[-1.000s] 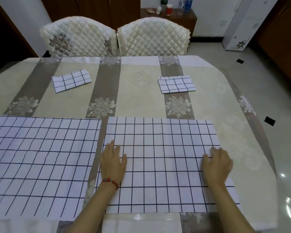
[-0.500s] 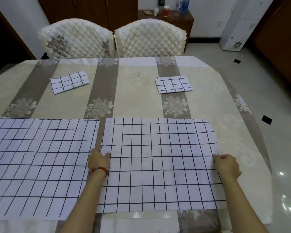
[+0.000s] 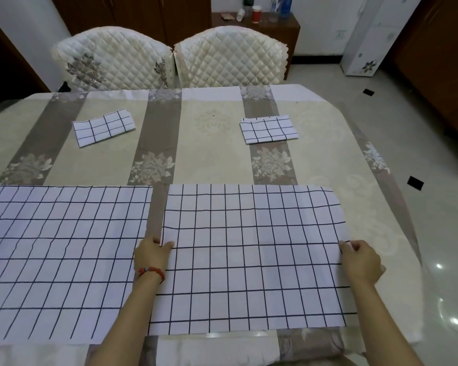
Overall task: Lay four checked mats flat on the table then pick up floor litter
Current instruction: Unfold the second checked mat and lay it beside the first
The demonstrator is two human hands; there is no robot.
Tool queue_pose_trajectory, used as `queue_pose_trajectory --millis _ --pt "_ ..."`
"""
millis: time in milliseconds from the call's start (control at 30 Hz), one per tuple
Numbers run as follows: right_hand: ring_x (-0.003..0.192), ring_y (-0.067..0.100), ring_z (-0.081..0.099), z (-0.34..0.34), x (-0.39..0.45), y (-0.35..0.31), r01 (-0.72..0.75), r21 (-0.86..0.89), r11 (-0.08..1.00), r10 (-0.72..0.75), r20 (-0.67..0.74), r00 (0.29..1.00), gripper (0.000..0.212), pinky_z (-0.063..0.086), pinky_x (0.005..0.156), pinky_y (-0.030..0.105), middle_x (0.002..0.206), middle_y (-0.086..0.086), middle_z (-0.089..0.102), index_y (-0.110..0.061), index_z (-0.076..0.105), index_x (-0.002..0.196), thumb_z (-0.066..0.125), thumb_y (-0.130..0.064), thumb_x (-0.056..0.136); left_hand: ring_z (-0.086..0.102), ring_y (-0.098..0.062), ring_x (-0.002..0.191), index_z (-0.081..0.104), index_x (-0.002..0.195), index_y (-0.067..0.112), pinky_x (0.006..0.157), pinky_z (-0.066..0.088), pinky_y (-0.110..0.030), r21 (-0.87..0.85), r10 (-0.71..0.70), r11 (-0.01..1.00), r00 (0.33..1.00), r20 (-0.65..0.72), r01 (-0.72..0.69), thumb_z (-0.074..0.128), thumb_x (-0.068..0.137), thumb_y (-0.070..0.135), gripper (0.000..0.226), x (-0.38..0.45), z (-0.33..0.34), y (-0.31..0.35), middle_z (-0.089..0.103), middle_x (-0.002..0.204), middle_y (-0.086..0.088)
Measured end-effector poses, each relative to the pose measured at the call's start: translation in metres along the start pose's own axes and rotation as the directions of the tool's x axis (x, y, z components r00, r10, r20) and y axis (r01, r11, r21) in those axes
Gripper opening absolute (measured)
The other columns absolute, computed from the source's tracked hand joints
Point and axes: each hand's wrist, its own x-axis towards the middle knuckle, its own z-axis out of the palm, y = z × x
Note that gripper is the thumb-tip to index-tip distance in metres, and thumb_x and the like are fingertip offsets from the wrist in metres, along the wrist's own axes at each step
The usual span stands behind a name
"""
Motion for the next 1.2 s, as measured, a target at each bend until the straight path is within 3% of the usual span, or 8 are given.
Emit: queue_pose_trajectory --millis 267,400,500,600,767,867,1033,1200 --pt "0.128 0.035 0.042 0.02 -0.037 -0.044 0.36 -0.091 0.928 -0.367 -0.072 0.927 0.036 0.031 0.104 0.048 0.136 0.017 0.05 -0.004 0.06 0.116 0.064 -0.015 0.083 0.035 -0.033 0.133 0.046 0.131 0.01 0.109 0.03 -0.048 0.403 0.448 0.813 0.893 0.028 -0.421 0.057 0.087 0.026 0.048 -0.04 0.035 0.024 0.04 0.143 -0.016" --pt "0.118 0.031 0.058 0.069 -0.087 -0.088 0.882 -0.143 0.45 -0.859 0.203 0.471 0.037 0.047 0.095 0.047 0.128 0.015 0.06 -0.008 0.065 0.114 0.07 -0.016 0.078 0.008 -0.022 0.146 0.024 0.145 0.022 0.118 -0.004 -0.044 0.475 0.531 0.628 0.786 0.318 -0.616 0.026 0.097 0.037 0.05 -0.07 0.083 0.027 0.014 0.158 -0.002" --pt "0.146 0.017 0.014 0.096 -0.079 -0.094 0.951 -0.012 0.31 -0.816 0.509 0.273 0.05 0.007 0.118 0.036 0.157 -0.002 0.019 -0.022 0.03 0.145 0.037 -0.036 0.097 0.028 -0.027 0.139 0.041 0.138 0.02 0.112 -0.002 -0.045 0.537 0.54 0.539 0.756 0.371 -0.649 0.004 0.096 0.045 0.062 -0.074 0.085 0.016 0.039 0.148 -0.005" --pt "0.146 0.008 -0.008 0.104 -0.032 -0.092 0.919 -0.085 0.385 -0.777 0.507 0.372 0.052 -0.01 0.117 0.033 0.157 -0.012 -0.004 -0.032 0.01 0.148 0.02 -0.045 0.098 0.036 -0.027 0.137 0.04 0.139 0.021 0.111 0.003 -0.043 0.547 0.539 0.515 0.745 0.393 -0.66 0.004 0.094 0.048 0.064 -0.069 0.083 0.01 0.04 0.147 -0.004" --pt "0.147 0.021 -0.003 0.069 0.034 -0.087 0.455 -0.272 0.848 -0.392 0.255 0.884 0.056 -0.001 0.119 0.047 0.16 0.004 0.001 -0.019 0.012 0.149 0.021 -0.041 0.099 0.033 -0.029 0.137 0.035 0.142 0.02 0.111 0.001 -0.042 0.545 0.562 0.505 0.734 0.38 -0.669 0.008 0.094 0.048 0.061 -0.07 0.083 0.009 0.034 0.15 -0.005" --pt "0.147 0.023 0.001 0.065 0.001 -0.084 0.489 -0.17 0.856 -0.469 0.145 0.871 0.055 -0.001 0.118 0.048 0.159 0.008 0.006 -0.012 0.019 0.148 0.027 -0.036 0.099 0.034 -0.03 0.137 0.035 0.142 0.02 0.111 0.0 -0.042 0.559 0.573 0.501 0.738 0.356 -0.66 0.015 0.093 0.048 0.059 -0.069 0.084 0.008 0.034 0.15 -0.006" --pt "0.144 0.012 -0.019 0.084 -0.09 -0.055 0.87 -0.119 0.479 -0.722 0.511 0.467 0.057 -0.026 0.11 0.028 0.154 -0.011 -0.02 -0.032 -0.007 0.146 0.018 -0.048 0.097 0.032 -0.032 0.138 0.034 0.142 0.021 0.112 0.0 -0.043 0.547 0.562 0.512 0.74 0.37 -0.662 0.008 0.093 0.049 0.063 -0.068 0.085 0.007 0.032 0.151 -0.009" --pt "0.147 0.014 -0.002 0.057 -0.056 -0.009 0.519 -0.233 0.822 -0.466 0.247 0.849 0.055 -0.004 0.119 0.038 0.159 -0.004 0.002 -0.027 0.012 0.148 0.026 -0.042 0.098 0.013 -0.034 0.142 0.022 0.145 0.021 0.113 -0.009 -0.041 0.505 0.577 0.548 0.738 0.349 -0.667 -0.006 0.088 0.058 0.074 -0.068 0.087 0.006 0.016 0.155 -0.01"
